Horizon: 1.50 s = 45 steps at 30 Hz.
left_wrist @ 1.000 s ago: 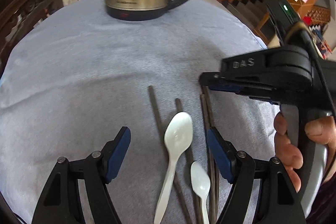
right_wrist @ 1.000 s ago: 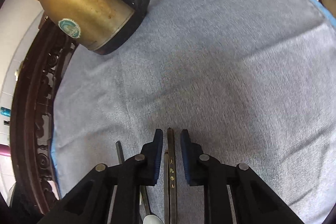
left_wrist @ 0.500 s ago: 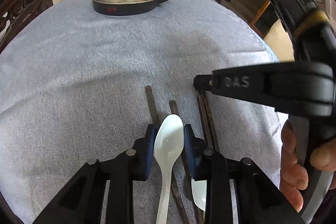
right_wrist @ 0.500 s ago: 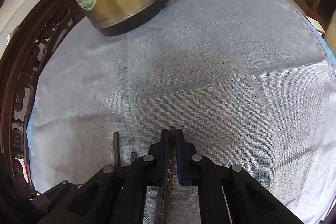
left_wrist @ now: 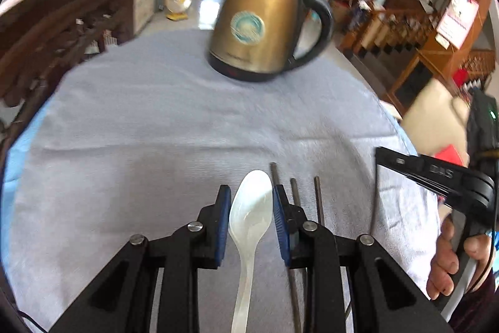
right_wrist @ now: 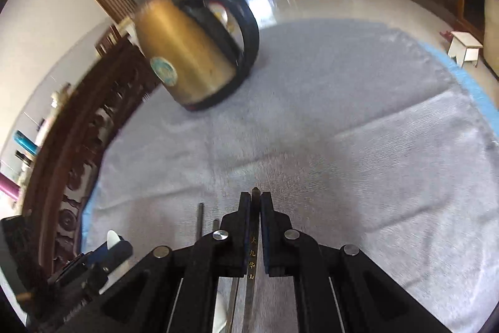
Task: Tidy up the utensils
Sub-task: 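Carry the chopstick and spoon over the holder and open both tools to drop them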
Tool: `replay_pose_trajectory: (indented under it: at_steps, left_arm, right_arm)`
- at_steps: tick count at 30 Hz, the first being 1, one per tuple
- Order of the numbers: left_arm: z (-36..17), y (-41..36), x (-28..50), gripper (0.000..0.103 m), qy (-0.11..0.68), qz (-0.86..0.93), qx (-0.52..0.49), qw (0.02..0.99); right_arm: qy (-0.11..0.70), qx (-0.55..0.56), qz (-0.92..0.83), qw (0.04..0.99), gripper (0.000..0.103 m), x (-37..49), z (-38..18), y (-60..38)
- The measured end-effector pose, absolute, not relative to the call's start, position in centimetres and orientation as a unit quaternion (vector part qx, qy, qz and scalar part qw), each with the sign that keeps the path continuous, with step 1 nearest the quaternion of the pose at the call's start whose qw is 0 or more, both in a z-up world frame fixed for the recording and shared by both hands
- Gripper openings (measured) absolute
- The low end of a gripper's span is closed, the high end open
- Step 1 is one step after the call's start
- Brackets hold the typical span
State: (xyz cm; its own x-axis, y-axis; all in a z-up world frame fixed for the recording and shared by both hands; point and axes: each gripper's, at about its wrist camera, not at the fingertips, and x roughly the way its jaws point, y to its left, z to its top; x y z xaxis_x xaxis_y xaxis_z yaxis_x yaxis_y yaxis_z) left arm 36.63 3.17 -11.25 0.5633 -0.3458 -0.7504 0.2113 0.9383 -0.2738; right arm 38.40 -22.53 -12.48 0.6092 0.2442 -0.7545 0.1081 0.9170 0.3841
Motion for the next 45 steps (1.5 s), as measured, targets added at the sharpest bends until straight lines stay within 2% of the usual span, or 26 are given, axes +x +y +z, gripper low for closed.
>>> replay_pose_trajectory:
  at_steps: [9, 23, 45]
  left_arm:
    - [-8.4, 6.8, 29.1, 0.028, 0.385, -0.110, -0.100, 0.911]
    - [-6.8, 7.1, 19.0, 0.028, 0.343, -0.088, -0.121, 0.927]
    - [-0.4, 5.5, 12.9, 0.028, 0.245, -0.137, -0.171, 0.944]
  right_arm:
    - [0.331, 0.208, 0.033, 0.920, 0.007, 29.6, -6.6, -23.7]
    - [0.229, 0.215, 0.012, 0.949, 0.007, 18.8, -2.0, -23.7]
    - [0.088, 0.163, -0.010, 0.983, 0.007, 9.4, 5.6, -23.7]
